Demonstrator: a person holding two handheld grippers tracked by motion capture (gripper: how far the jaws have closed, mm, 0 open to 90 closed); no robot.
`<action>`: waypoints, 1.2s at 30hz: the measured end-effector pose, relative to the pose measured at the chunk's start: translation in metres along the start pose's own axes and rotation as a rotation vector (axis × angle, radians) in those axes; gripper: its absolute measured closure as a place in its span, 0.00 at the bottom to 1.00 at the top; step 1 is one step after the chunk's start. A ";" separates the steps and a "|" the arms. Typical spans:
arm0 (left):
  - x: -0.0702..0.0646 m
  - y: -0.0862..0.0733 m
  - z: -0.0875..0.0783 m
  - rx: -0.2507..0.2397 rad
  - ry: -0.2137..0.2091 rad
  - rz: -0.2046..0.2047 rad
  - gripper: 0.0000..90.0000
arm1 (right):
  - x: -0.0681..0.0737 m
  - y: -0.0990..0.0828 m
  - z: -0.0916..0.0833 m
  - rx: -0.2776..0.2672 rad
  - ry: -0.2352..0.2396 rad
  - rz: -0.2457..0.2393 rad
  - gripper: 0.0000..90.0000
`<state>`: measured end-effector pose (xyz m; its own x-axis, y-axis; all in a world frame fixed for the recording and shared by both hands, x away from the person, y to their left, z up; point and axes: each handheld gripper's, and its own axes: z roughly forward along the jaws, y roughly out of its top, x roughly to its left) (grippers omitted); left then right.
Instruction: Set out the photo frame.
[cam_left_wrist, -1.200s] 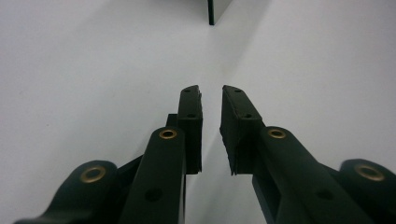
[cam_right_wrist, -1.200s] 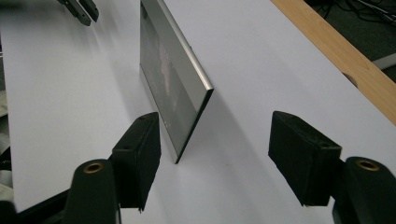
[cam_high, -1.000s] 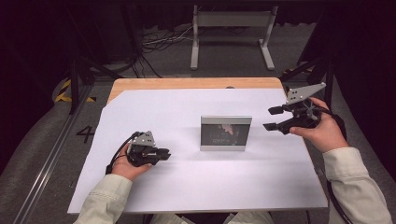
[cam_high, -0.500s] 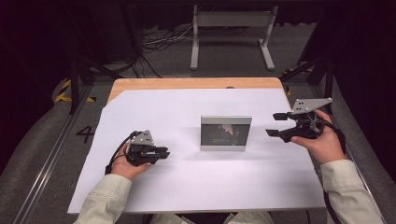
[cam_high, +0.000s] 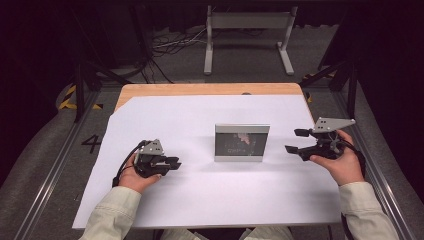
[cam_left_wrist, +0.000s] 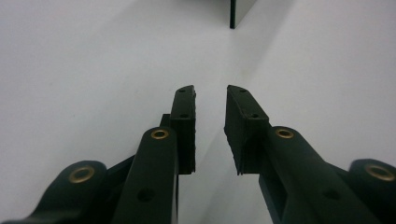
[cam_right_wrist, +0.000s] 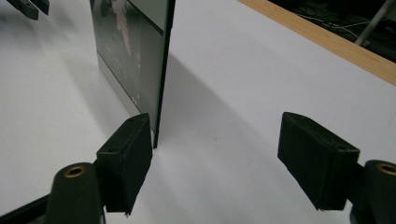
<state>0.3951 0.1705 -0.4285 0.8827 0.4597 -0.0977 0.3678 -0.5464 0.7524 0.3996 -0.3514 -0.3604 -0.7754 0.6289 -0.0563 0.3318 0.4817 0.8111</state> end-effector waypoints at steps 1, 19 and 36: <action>0.000 0.000 0.000 0.000 0.003 -0.003 0.82 | 0.000 -0.003 0.001 -0.004 -0.002 0.007 0.30; 0.003 -0.002 0.000 -0.020 0.013 -0.010 0.80 | 0.004 -0.048 0.024 0.033 -0.028 0.065 0.29; 0.004 -0.003 0.003 -0.018 0.017 -0.021 0.74 | 0.008 -0.063 0.039 0.060 -0.017 0.074 0.28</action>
<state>0.3977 0.1722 -0.4331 0.8699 0.4825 -0.1023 0.3803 -0.5241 0.7620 0.3932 -0.3529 -0.4347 -0.7389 0.6737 -0.0077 0.4195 0.4689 0.7773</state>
